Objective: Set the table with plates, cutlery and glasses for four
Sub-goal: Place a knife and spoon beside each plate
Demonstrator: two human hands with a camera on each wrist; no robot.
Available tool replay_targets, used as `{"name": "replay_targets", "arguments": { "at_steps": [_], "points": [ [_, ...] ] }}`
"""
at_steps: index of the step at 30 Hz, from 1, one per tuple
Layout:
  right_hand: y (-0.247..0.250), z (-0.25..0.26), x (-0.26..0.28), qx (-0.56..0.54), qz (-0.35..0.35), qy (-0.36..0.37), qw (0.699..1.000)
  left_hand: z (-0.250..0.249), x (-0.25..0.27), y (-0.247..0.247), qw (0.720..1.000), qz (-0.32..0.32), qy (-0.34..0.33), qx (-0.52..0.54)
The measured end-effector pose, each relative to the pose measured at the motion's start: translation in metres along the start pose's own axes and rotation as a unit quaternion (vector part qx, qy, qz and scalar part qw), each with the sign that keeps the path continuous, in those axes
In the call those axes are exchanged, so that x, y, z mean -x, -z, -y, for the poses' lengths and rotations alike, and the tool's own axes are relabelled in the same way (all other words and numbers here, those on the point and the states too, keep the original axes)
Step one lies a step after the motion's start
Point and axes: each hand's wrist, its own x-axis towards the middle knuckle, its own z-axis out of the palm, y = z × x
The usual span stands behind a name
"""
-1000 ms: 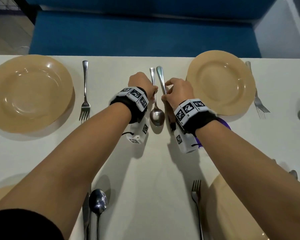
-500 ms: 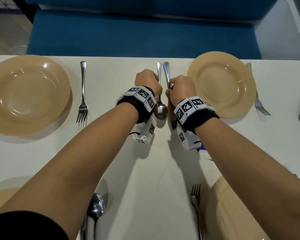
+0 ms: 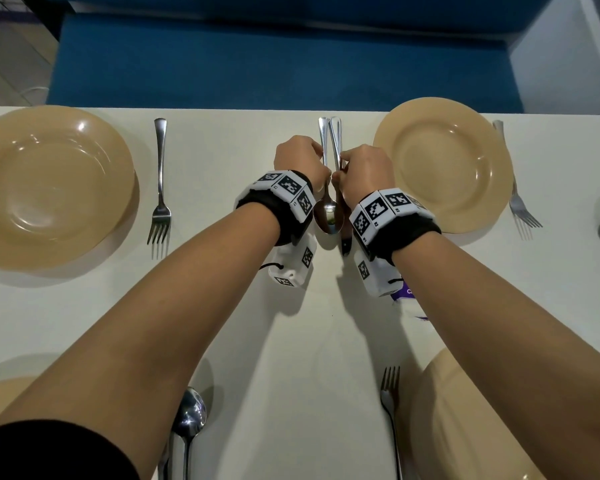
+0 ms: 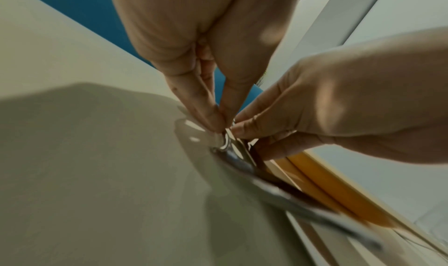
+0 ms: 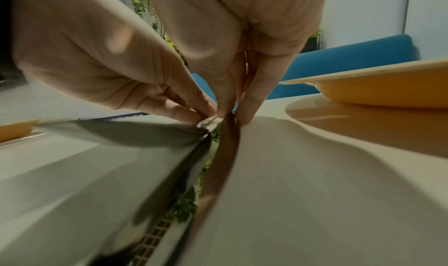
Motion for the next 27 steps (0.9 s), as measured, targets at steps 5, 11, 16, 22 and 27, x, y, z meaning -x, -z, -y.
{"name": "replay_targets", "arguments": {
  "at_steps": [5,11,16,22,27],
  "points": [
    [-0.0006,-0.0025,0.0053,-0.009,-0.011,-0.003,1.0,0.0036,0.0023,-0.0006,1.0,0.001,-0.008,0.003],
    [-0.0013,-0.0026,0.0064,-0.03,-0.016,-0.002,0.999,0.0044,0.0023,-0.0008,1.0,0.004,-0.016,-0.01],
    [0.0001,-0.0028,0.0042,-0.02,-0.016,-0.001,1.0,0.0031,-0.0012,-0.0029,1.0,0.007,-0.016,-0.01],
    [0.0015,-0.0035,0.0013,-0.013,-0.013,0.004,1.0,0.0029,-0.0033,-0.0039,1.0,0.006,-0.019,-0.007],
    [0.0008,-0.0054,0.0038,-0.028,-0.016,-0.002,0.999,0.0046,-0.0017,-0.003,1.0,0.013,-0.02,-0.003]
  ]
}}
